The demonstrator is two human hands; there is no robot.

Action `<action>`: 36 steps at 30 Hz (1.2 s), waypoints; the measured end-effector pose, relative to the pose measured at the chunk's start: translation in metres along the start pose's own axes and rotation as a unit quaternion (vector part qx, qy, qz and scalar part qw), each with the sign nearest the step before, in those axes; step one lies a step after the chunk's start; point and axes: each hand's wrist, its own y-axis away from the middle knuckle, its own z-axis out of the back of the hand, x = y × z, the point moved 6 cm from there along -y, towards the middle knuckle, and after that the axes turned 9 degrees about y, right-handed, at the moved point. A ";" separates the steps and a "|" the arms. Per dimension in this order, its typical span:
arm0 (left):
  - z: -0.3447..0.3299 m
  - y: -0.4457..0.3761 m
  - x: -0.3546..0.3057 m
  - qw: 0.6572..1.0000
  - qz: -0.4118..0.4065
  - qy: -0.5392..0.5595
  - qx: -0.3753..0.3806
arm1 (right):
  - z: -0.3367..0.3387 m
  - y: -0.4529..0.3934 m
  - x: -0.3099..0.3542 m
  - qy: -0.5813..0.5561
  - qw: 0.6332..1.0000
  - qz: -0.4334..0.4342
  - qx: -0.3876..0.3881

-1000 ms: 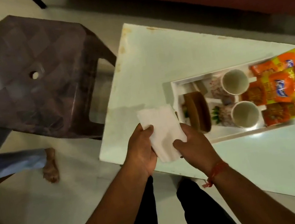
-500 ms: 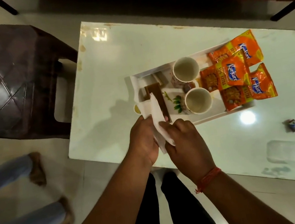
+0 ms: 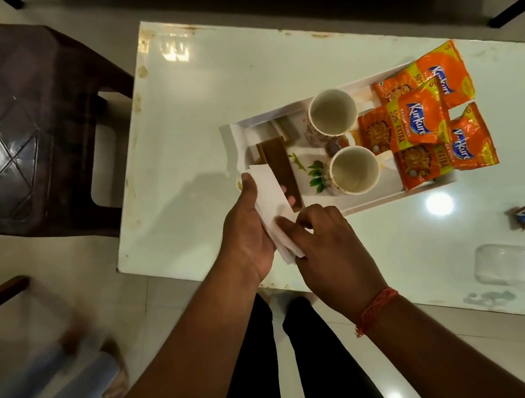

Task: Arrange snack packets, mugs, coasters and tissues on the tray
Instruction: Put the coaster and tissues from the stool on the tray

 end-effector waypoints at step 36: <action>-0.097 -0.091 -0.091 0.552 -0.340 -0.759 0.065 | -0.102 -0.034 -0.009 -0.798 0.237 -0.553 -0.040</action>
